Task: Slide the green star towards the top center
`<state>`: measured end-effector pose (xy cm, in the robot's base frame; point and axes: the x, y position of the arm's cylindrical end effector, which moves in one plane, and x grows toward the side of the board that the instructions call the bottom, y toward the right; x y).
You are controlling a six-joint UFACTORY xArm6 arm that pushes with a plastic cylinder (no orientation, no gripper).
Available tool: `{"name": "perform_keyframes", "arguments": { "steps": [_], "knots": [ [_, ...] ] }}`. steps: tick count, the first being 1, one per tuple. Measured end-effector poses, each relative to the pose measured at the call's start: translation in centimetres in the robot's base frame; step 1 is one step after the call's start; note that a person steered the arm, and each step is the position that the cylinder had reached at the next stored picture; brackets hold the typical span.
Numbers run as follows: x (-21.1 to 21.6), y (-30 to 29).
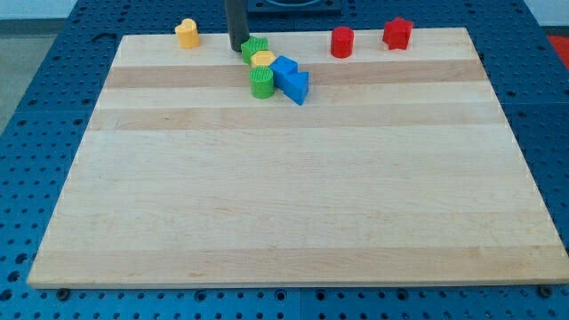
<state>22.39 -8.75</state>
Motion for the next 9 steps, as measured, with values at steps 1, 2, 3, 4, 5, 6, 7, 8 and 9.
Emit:
{"name": "perform_keyframes", "arguments": {
  "steps": [1, 2, 3, 4, 5, 6, 7, 8, 9],
  "knots": [
    [0.0, 1.6],
    [0.0, 3.6],
    [0.0, 5.4],
    [0.0, 6.9],
    [0.2, 8.0],
    [1.3, 8.0],
    [2.3, 8.0],
    [-0.1, 8.3],
    [-3.0, 7.7]
  ]
}}
